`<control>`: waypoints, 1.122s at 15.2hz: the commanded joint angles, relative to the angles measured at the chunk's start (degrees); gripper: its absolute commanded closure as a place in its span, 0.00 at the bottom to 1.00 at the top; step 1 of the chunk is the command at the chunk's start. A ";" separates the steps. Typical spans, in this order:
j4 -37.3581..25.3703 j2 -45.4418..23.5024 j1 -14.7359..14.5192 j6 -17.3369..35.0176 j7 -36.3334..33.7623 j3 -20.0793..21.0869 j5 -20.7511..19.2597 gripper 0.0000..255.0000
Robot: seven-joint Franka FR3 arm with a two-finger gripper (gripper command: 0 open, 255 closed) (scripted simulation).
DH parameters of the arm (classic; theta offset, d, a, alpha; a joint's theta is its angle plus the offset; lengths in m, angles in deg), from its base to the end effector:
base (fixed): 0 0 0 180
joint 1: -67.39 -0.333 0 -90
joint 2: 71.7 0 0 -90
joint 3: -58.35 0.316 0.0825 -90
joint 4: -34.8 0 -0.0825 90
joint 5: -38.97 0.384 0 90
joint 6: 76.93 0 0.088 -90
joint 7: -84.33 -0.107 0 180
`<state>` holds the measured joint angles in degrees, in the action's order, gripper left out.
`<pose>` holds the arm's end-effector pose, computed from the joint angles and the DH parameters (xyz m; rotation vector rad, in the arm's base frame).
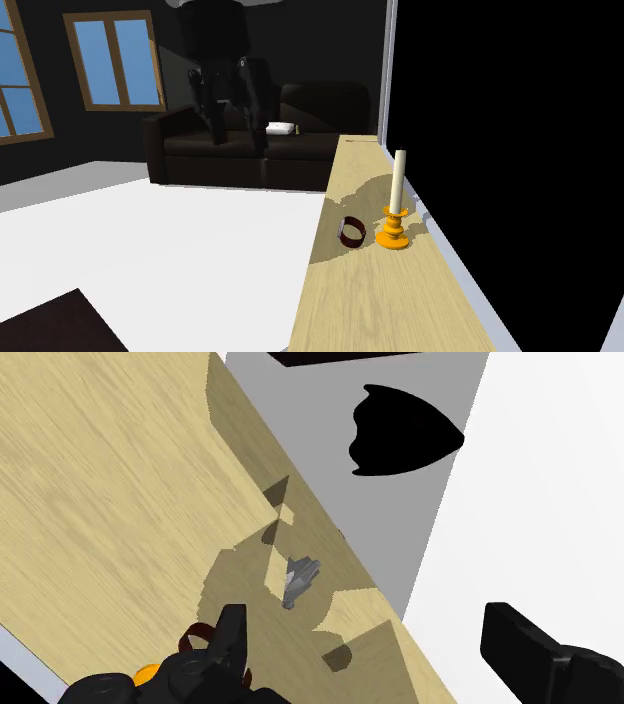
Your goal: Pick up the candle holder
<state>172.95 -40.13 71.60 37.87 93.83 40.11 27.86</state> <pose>0.3653 -0.1758 0.5092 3.0830 -0.1866 0.1814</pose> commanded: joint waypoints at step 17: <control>-18.24 -32.18 -6.06 26.16 32.90 -20.18 30.14 0.00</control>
<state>155.62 -70.78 65.53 63.48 124.82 20.29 55.61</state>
